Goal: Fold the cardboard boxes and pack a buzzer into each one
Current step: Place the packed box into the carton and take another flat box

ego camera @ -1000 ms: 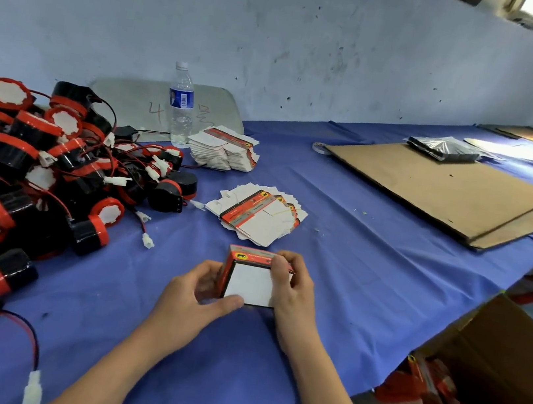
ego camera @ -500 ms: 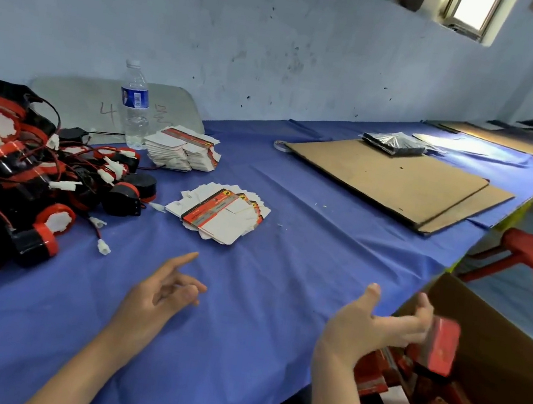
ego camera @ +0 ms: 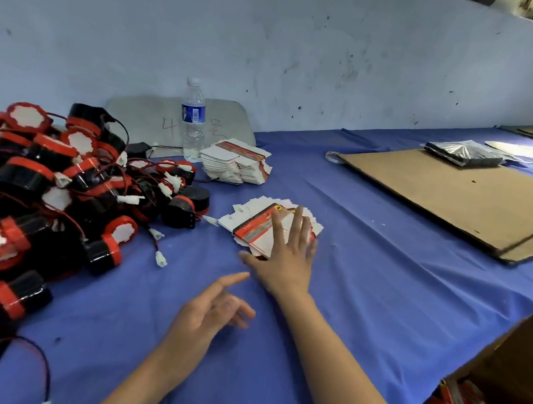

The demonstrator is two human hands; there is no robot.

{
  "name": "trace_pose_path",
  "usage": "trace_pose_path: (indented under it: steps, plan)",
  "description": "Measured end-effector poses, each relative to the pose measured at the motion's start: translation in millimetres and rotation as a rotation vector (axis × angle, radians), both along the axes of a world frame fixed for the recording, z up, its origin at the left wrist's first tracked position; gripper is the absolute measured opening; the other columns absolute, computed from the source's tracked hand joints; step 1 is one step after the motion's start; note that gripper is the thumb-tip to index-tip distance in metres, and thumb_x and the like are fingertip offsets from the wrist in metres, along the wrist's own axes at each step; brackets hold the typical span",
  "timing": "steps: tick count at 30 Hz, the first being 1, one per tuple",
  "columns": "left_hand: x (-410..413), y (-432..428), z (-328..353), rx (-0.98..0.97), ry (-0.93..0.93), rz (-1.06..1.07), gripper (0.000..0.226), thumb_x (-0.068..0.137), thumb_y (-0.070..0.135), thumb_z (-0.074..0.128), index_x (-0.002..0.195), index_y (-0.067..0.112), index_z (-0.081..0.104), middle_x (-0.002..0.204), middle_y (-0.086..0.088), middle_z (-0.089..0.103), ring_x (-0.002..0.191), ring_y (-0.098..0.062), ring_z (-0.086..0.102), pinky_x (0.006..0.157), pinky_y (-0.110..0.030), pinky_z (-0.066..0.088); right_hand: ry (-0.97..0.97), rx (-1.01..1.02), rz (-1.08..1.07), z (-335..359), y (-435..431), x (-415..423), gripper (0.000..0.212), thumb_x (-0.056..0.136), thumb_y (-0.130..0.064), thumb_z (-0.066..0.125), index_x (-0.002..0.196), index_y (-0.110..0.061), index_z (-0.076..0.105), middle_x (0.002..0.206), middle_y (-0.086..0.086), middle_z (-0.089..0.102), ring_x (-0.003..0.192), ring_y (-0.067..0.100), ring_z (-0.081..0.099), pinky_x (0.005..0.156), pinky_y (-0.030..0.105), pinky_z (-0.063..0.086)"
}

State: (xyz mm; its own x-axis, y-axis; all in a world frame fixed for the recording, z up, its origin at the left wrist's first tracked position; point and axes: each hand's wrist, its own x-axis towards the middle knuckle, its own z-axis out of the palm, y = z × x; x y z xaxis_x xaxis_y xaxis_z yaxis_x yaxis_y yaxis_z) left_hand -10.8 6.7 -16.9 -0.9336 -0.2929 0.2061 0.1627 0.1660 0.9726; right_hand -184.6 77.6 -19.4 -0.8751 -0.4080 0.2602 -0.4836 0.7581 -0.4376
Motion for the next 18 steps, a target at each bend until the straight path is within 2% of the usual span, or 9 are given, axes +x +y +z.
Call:
trace_pose_path:
  steps: [2, 5, 7, 9, 13, 16, 18]
  plan:
    - [-1.0, -0.4, -0.2, -0.002, -0.012, -0.001, 0.064, 0.077, 0.057, 0.048, 0.127, 0.017, 0.053, 0.093, -0.011, 0.072, 0.08, -0.02, 0.068, 0.081, -0.027, 0.052, 0.003, 0.135, -0.036, -15.6, -4.3, -4.2, 0.082, 0.084, -0.073, 0.042, 0.151, -0.033, 0.018, 0.163, -0.001, 0.001, 0.149, 0.02, -0.014, 0.11, 0.05, -0.023]
    - [-3.4, -1.0, -2.5, -0.021, -0.022, -0.013, 0.056, 0.085, 0.051, 0.047, 0.128, 0.017, 0.052, 0.094, -0.009, 0.072, 0.081, -0.023, 0.068, 0.086, -0.031, 0.053, 0.056, 0.137, -0.097, -17.1, -7.4, -9.9, 0.065, 0.089, -0.062, 0.039, 0.141, -0.023, 0.038, 0.157, 0.0, 0.028, 0.15, 0.024, 0.0, 0.104, 0.05, -0.03]
    - [-5.5, -1.5, -3.3, -0.028, -0.027, -0.015, 0.049, 0.088, 0.042, 0.045, 0.128, 0.016, 0.053, 0.094, -0.01, 0.072, 0.08, -0.022, 0.068, 0.083, -0.029, 0.053, 0.079, 0.129, -0.113, -13.2, -9.3, -8.9, 0.057, 0.088, -0.055, 0.042, 0.132, -0.018, 0.046, 0.146, 0.003, 0.044, 0.145, 0.027, 0.021, 0.11, 0.05, -0.024]
    - [-5.9, -1.3, -2.0, -0.02, -0.024, -0.02, 0.055, 0.085, 0.049, 0.047, 0.128, 0.016, 0.053, 0.094, -0.01, 0.073, 0.079, -0.022, 0.068, 0.081, -0.026, 0.052, 0.096, 0.092, -0.129, -10.0, -10.1, -5.0, 0.052, 0.087, -0.053, 0.044, 0.125, -0.019, 0.051, 0.132, 0.002, 0.055, 0.134, 0.028, 0.037, 0.114, 0.051, -0.014]
    - [-5.4, 0.5, -0.5, 0.016, -0.006, -0.018, 0.066, 0.078, 0.056, 0.043, 0.128, 0.014, 0.053, 0.093, -0.012, 0.072, 0.08, -0.024, 0.068, 0.079, -0.024, 0.051, 0.105, -0.1, -0.158, -4.5, -6.4, -4.8, 0.047, 0.091, -0.051, 0.042, 0.127, -0.024, 0.052, 0.128, 0.001, 0.06, 0.126, 0.026, 0.045, 0.117, 0.046, 0.0]
    - [-5.3, 0.9, -0.6, 0.03, -0.005, -0.025, 0.07, 0.076, 0.06, 0.049, 0.131, 0.016, 0.05, 0.093, -0.013, 0.072, 0.081, -0.025, 0.067, 0.079, -0.024, 0.051, -0.008, -0.249, -0.131, -4.6, -2.1, -7.4, 0.057, 0.091, -0.047, 0.047, 0.144, -0.027, 0.036, 0.139, -0.001, 0.052, 0.134, 0.023, 0.037, 0.117, 0.047, 0.008]
    - [-4.9, 1.6, 0.0, 0.034, -0.007, -0.034, 0.07, 0.077, 0.06, 0.049, 0.132, 0.017, 0.049, 0.093, -0.014, 0.072, 0.081, -0.024, 0.067, 0.08, -0.024, 0.051, -0.055, -0.223, -0.116, -5.8, -0.7, -7.2, 0.063, 0.09, -0.048, 0.051, 0.146, -0.027, 0.032, 0.142, -0.002, 0.047, 0.138, 0.021, 0.032, 0.118, 0.05, 0.009]
